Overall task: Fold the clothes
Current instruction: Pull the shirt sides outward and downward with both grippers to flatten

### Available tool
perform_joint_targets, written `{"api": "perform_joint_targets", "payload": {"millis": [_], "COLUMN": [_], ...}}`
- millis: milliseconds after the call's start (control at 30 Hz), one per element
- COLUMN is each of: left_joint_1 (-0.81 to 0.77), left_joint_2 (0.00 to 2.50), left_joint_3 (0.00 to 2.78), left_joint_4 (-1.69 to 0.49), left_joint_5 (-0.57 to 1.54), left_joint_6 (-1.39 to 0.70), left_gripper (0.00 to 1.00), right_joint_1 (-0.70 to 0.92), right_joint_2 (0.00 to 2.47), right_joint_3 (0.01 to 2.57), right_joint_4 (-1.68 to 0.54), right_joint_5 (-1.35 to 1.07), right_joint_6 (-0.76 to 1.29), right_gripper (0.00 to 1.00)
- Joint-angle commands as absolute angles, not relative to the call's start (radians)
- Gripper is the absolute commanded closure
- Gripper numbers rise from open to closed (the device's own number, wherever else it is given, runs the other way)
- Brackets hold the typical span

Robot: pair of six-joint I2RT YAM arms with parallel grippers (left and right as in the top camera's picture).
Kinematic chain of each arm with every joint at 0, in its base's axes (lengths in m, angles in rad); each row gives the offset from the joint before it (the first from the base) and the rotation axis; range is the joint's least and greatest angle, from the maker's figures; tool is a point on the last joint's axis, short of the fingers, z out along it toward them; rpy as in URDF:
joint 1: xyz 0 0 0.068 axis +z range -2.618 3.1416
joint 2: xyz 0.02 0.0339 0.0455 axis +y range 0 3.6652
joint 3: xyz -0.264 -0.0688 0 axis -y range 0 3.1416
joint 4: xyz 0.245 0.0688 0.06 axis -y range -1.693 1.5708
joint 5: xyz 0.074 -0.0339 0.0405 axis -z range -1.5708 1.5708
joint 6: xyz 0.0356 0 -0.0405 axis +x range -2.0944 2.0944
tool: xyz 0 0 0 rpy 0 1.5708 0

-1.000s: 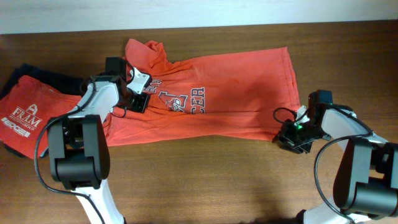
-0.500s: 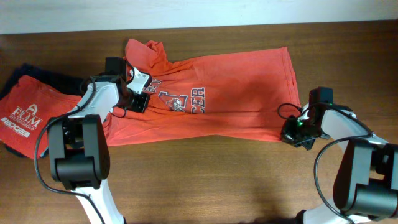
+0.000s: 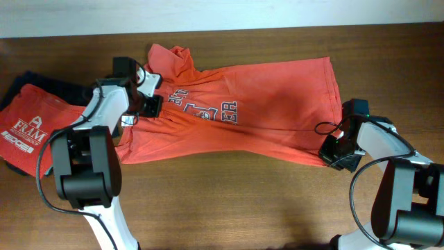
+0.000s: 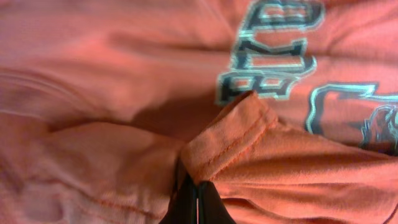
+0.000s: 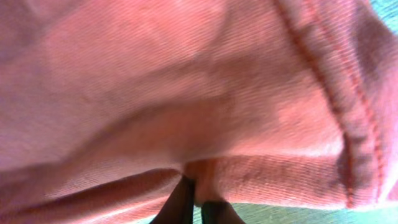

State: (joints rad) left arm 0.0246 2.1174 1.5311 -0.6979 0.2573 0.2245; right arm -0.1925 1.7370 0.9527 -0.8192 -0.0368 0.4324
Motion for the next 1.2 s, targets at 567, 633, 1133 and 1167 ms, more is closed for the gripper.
{"api": "perform_joint_targets", "payload": {"millis": [567, 633, 1133, 1167], "left_joint_1": [0.062, 0.062, 0.099, 0.099], "left_joint_2": [2.130, 2.130, 2.130, 2.130], "left_joint_3": [1.699, 1.699, 1.500, 1.496], "left_joint_4": [-1.099, -1.162, -1.159, -1.160], "left_joint_5": [0.189, 0.185, 0.012, 0.014], "left_joint_6": [0.194, 0.171, -0.011, -0.011], "left_gripper": [0.59, 0.58, 0.69, 0.79], "right_joint_1": [-0.204, -0.204, -0.204, -0.204], "right_joint_2": [1.760, 1.760, 1.760, 1.760], "right_joint_3": [0.979, 0.987, 0.990, 0.990], "right_joint_4": [-0.879, -0.879, -0.886, -0.886], "right_joint_5": [0.065, 0.043, -0.034, -0.034], "right_joint_6": [0.419, 0.416, 0.371, 0.371], "right_gripper": [0.39, 0.39, 0.35, 0.35]}}
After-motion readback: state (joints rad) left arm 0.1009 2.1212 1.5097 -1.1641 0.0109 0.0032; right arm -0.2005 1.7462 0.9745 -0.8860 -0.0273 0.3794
